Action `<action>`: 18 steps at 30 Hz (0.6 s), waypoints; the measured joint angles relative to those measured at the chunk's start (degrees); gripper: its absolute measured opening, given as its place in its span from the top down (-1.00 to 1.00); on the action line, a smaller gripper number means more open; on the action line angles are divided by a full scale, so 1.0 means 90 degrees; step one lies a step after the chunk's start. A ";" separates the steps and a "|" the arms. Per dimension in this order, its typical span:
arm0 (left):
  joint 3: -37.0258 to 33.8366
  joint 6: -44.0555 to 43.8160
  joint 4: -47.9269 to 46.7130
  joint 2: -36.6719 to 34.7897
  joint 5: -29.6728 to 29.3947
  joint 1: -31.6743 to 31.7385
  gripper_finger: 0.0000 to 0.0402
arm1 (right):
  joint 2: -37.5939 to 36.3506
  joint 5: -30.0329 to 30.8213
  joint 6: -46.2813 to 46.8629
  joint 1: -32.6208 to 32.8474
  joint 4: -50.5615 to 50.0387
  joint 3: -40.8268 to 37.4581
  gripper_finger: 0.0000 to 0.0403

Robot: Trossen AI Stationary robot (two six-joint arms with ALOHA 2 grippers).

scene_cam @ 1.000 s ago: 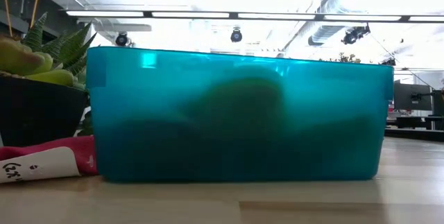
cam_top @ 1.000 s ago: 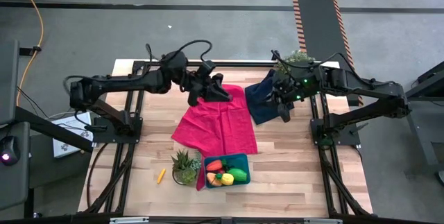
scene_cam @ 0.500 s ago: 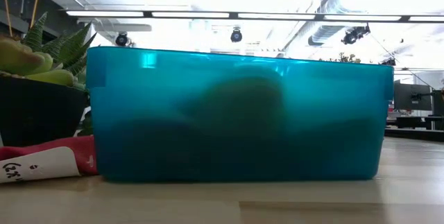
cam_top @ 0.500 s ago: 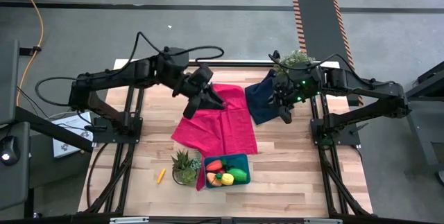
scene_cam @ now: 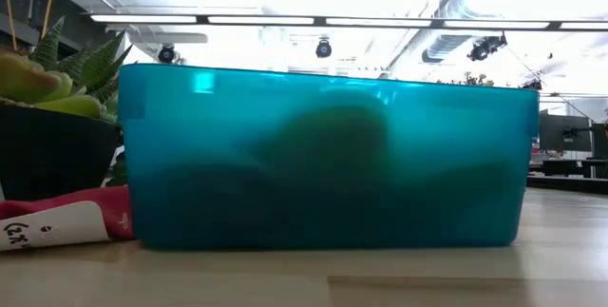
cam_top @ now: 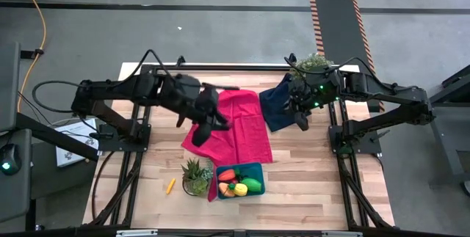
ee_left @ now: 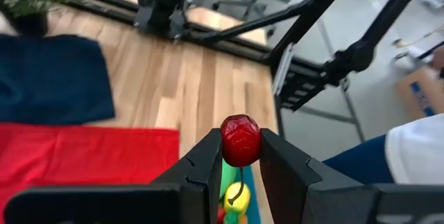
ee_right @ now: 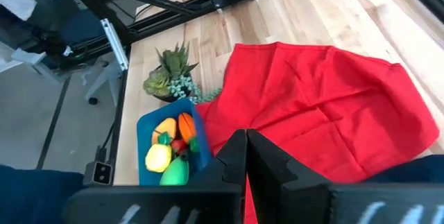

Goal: Pick and placing Produce into tupperware
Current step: Put the red cherry into the blue bin

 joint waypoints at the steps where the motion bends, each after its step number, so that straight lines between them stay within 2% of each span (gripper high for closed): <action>1: 0.0000 -0.0008 -0.0093 0.0000 -0.0138 -0.0083 0.61 | 0.0000 0.0062 0.0014 0.0002 0.0000 0.0000 0.99; 11: 0.0012 -0.0209 -0.0521 0.0127 -0.1231 -0.0932 0.61 | 0.0002 0.0718 0.0333 0.0002 0.0002 0.0000 0.99; 18: 0.0007 -0.0374 -0.0694 0.0652 -0.1313 -0.1431 0.61 | 0.0067 0.1170 0.0726 0.0002 0.0003 0.0000 0.99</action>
